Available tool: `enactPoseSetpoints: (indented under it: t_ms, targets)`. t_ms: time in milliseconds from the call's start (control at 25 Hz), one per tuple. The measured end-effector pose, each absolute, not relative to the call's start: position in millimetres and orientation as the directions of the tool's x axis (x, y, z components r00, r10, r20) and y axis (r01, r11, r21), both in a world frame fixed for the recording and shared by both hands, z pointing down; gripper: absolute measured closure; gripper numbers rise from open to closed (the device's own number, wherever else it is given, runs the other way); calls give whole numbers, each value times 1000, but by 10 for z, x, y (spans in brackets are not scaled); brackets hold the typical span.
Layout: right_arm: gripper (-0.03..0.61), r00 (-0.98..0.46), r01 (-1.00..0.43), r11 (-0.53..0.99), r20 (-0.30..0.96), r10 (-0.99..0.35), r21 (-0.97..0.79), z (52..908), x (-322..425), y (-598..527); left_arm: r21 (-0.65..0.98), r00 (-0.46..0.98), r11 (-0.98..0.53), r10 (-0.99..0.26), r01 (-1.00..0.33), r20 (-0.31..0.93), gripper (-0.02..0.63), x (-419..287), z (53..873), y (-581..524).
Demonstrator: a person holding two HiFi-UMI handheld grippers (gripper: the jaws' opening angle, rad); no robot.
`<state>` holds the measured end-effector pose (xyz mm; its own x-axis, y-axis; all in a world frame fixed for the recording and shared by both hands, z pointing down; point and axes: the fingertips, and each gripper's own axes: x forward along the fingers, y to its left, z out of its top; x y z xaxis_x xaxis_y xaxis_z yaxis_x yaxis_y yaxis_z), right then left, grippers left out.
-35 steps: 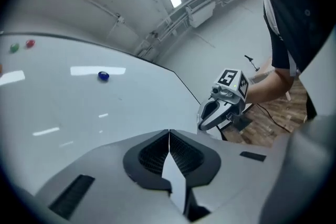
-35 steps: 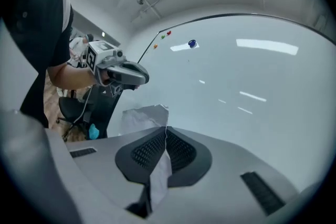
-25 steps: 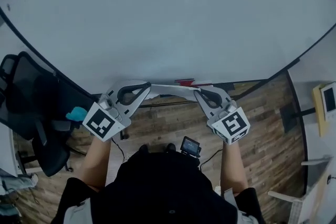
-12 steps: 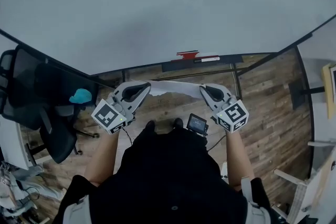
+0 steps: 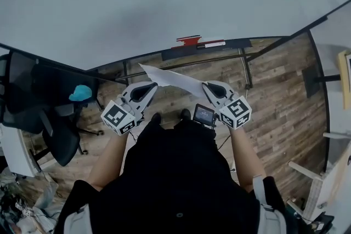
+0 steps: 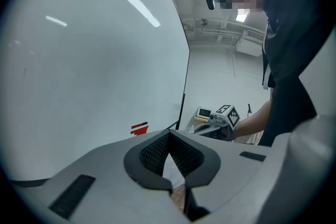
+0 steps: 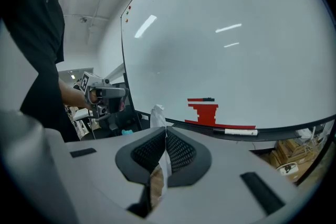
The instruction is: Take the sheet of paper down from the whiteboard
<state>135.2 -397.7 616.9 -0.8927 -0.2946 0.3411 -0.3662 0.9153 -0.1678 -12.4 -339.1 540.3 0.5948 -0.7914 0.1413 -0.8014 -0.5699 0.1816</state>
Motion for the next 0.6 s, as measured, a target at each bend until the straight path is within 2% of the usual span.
enactPoseSetpoints:
  t_ms: [240,600]
  targets:
    - [560,-890,-352,922,362,-276,-162,6250,1365,-3949,197,637,-609,-757,-769,148,603,30,5498,-3387]
    - [560,-896,-333,928,361,-258,-164,6257,1363,-3957,200,625,-594,-760,-779,179,603,76,5561,-3412]
